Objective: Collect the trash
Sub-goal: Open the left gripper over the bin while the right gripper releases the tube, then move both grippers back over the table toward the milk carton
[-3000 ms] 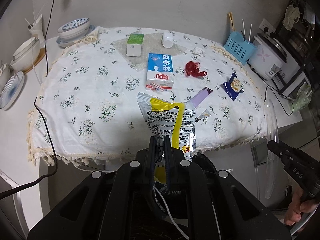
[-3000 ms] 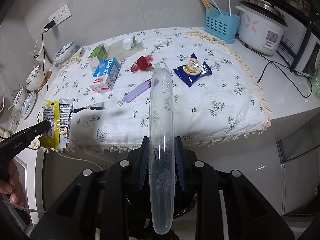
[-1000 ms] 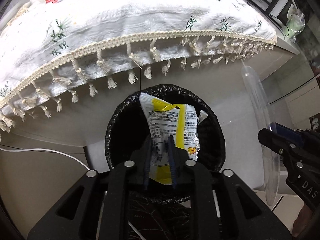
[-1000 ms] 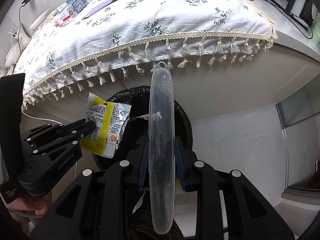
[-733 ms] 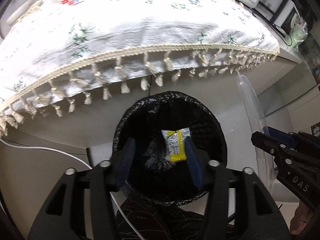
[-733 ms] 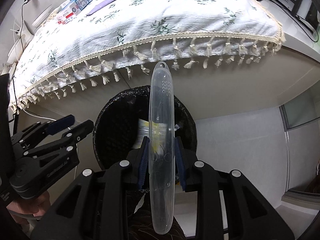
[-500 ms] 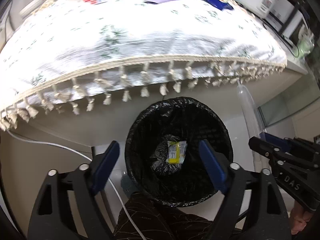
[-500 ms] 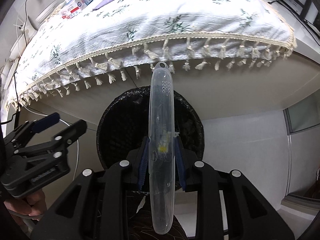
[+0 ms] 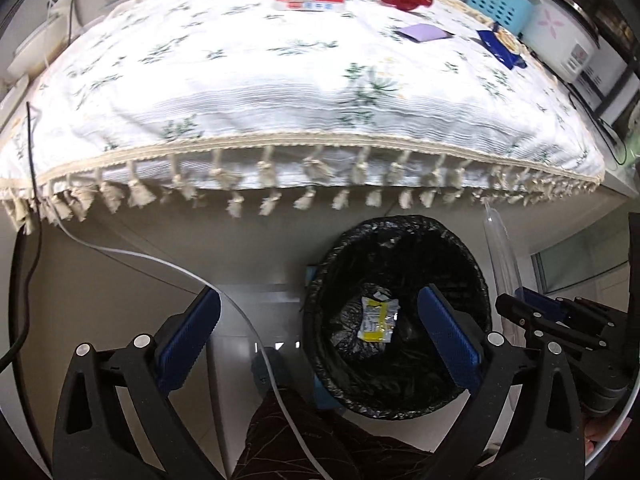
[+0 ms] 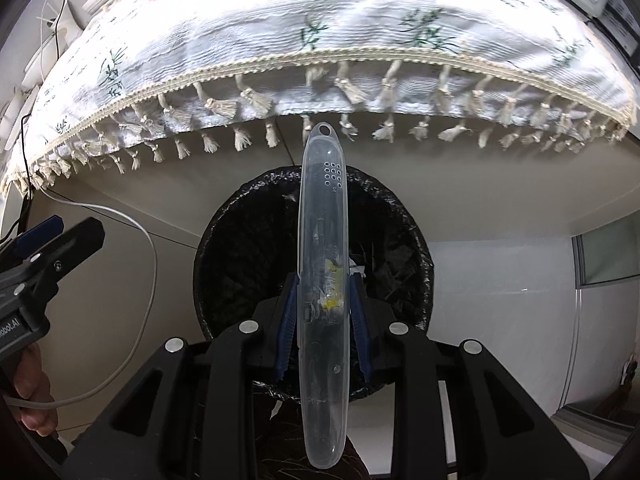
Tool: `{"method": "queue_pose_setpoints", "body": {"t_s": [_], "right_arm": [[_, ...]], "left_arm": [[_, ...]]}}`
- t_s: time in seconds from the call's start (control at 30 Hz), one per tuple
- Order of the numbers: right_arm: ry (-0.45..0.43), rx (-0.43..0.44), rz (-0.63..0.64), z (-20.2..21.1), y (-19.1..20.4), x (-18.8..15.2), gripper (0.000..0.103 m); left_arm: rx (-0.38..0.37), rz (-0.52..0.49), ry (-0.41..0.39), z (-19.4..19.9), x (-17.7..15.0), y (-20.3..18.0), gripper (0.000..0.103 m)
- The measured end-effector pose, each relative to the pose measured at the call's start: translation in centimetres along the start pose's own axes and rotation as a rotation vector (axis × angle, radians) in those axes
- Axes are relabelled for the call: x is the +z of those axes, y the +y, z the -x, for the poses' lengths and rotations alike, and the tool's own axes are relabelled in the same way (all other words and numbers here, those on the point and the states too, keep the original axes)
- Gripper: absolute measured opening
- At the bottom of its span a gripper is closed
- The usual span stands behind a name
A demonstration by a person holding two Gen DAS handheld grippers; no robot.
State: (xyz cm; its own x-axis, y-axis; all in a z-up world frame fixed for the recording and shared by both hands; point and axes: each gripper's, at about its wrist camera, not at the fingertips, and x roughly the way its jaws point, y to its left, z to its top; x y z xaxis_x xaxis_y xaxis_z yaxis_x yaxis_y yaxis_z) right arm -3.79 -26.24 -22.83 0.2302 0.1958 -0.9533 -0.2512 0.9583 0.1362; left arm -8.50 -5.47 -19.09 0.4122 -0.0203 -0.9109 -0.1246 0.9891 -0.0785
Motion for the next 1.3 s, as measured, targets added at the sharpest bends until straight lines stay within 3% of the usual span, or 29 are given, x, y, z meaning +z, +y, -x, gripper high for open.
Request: {"method": "queue_pose_setpoints", "body": {"t_s": [0.13, 0.37, 0.73, 0.97, 1.3], "right_arm": [[-0.025, -0.011, 0.012, 0.1, 0.6, 0.5, 0.028], [-0.072, -0.030, 0.014, 1.7, 0.6, 1.1, 0.059], [-0.169, -0.063, 0.040, 6.5, 0.1, 2.6, 0.088], [-0.252, -0.067, 0.049, 9.0, 0.1, 3.3, 0.095], [-0.310, -0.062, 0.008, 12.4, -1.2, 4.3, 0.095]], "left_arm": [[0.011, 0.015, 0.002, 0.1, 0.0, 0.6, 0.097], [0.013, 0.013, -0.007, 0.3, 0.1, 0.6, 0.097], [-0.009, 0.015, -0.043, 2.3, 1.7, 0.2, 0.097], [-0.008, 0.015, -0.086, 4.5, 2.6, 0.1, 0.097], [-0.005, 0.018, -0.112, 6.8, 3.8, -0.1, 0.097]]}}
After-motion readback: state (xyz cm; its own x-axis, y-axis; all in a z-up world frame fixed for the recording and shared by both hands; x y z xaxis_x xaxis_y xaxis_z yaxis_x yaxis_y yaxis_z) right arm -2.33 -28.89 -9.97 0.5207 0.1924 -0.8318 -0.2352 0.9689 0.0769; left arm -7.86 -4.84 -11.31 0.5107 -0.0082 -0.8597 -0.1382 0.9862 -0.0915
